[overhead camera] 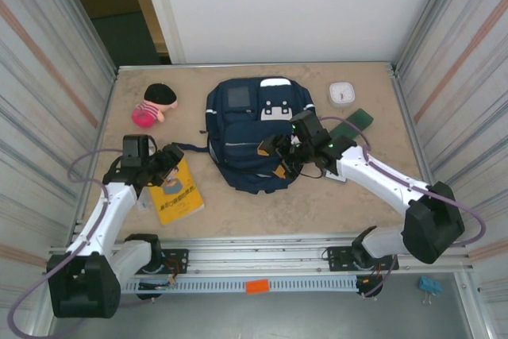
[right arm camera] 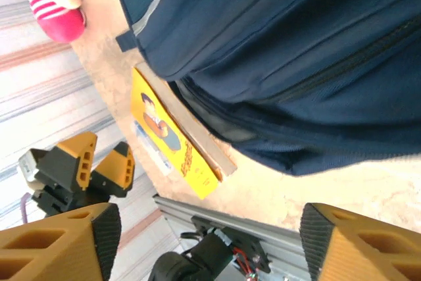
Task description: Pack the student bag
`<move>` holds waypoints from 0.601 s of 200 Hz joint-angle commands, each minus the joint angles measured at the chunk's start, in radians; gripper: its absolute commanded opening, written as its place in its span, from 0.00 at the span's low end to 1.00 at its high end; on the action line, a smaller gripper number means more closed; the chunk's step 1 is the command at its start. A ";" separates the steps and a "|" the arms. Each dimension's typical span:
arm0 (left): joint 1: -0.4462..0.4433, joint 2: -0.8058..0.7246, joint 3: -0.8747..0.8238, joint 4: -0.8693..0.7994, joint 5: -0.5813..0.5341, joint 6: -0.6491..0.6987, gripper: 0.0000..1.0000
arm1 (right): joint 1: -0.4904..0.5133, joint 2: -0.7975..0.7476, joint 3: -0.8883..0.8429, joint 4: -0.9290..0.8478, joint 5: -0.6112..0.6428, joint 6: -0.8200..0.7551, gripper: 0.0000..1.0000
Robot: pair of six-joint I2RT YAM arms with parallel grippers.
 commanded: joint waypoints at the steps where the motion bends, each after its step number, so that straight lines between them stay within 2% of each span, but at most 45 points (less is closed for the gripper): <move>1: 0.010 -0.018 -0.016 -0.013 0.020 -0.029 0.71 | 0.003 -0.037 -0.018 -0.059 -0.029 -0.026 0.64; 26: 0.010 -0.019 -0.006 -0.045 0.012 -0.024 0.72 | 0.018 -0.056 0.015 -0.054 0.023 -0.059 0.61; 52: 0.015 -0.030 -0.008 -0.074 -0.025 -0.014 0.73 | 0.090 -0.012 0.079 -0.004 0.109 -0.123 0.58; 88: 0.081 -0.032 -0.045 -0.053 0.014 -0.006 0.73 | 0.143 0.179 0.139 0.087 0.138 -0.164 0.55; 120: 0.088 -0.016 -0.079 -0.007 0.019 0.023 0.71 | 0.135 0.366 0.185 0.176 0.176 -0.169 0.54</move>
